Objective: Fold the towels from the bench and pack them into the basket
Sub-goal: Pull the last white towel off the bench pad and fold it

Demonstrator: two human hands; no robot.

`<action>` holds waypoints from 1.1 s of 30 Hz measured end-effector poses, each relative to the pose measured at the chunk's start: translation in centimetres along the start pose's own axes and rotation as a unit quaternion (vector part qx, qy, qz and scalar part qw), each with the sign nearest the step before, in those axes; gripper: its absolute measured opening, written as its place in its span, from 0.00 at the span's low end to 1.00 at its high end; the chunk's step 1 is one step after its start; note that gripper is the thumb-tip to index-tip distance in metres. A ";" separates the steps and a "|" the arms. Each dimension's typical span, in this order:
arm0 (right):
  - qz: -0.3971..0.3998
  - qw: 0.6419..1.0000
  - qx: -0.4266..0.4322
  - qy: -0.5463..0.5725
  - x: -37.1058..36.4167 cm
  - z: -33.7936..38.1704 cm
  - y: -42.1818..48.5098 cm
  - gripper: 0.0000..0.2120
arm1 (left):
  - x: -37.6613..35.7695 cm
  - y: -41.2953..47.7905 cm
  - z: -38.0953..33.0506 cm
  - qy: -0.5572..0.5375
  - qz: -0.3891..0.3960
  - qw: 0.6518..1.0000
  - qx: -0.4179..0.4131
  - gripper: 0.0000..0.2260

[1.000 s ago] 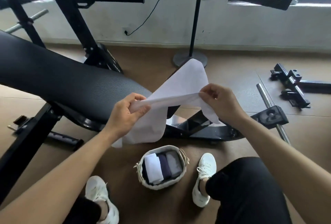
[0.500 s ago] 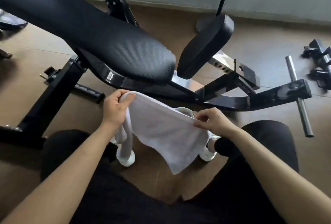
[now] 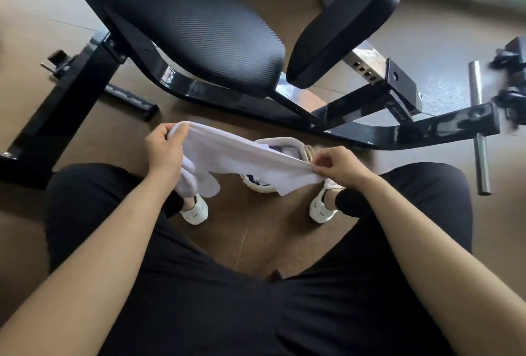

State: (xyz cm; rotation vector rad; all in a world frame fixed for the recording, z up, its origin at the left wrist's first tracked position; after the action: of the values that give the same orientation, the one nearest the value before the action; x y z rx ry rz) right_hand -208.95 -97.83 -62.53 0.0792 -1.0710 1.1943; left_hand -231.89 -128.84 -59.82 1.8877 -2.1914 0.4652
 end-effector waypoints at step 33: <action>-0.073 0.977 -0.025 0.197 0.8 6.3 -0.2 0.02 | -6.0 -5.9 -2.2 0.203 0.325 0.891 -0.243 0.20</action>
State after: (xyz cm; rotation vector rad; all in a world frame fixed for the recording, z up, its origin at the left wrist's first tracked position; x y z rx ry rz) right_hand -212.74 -100.92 -58.49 -0.1131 -0.7307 0.9972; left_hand -225.22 -123.31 -59.35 0.7034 -2.3004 0.3227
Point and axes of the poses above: each hand's wrist, its own y-axis towards the middle knuckle, its own x-axis out of the back of the hand, z = x × y, the point moved 5 cm from there along y, towards the middle knuckle, and after that the axes turned 5 degrees about -x, right-handed, at the moved point
